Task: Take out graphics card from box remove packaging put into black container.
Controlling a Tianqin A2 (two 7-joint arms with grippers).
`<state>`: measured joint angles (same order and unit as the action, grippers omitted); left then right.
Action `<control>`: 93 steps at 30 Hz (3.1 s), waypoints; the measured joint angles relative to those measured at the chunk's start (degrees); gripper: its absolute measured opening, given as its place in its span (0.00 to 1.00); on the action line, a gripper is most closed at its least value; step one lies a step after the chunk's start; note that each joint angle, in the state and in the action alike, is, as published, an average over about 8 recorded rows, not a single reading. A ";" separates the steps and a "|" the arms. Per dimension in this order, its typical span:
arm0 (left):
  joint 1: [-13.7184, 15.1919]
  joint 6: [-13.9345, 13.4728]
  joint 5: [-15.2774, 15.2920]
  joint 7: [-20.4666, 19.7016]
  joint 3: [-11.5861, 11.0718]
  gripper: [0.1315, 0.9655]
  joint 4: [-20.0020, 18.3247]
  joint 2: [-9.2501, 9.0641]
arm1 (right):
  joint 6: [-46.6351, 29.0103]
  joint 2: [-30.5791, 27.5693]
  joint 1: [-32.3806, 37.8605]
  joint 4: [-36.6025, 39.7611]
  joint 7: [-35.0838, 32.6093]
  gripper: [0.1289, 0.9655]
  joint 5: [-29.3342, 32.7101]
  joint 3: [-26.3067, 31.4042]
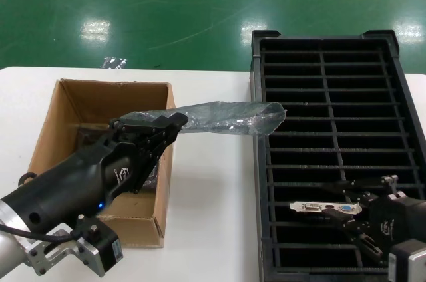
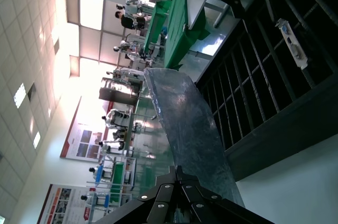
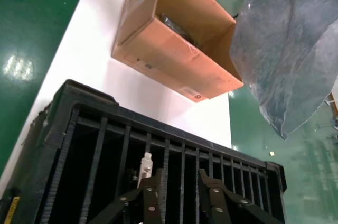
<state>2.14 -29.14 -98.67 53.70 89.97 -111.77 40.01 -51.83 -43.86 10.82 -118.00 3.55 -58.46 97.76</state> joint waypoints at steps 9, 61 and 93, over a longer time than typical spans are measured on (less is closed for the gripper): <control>0.00 0.00 0.00 0.00 0.00 0.01 0.00 0.00 | 2.25 -3.05 -1.54 0.00 -1.74 0.29 -7.01 -4.46; 6.58 -18.33 60.24 -93.75 -6.85 0.01 6.59 -39.99 | 2.68 -3.23 -1.77 0.05 -1.87 1.00 -7.47 -5.03; 7.82 -16.51 58.42 -92.22 -6.10 0.49 9.57 -39.67 | 3.58 -2.67 -1.94 0.53 -1.87 1.00 -8.15 -5.05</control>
<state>9.96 -45.65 -40.25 -38.52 83.87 -102.20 0.34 -48.25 -46.53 8.88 -117.47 1.68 -66.61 92.70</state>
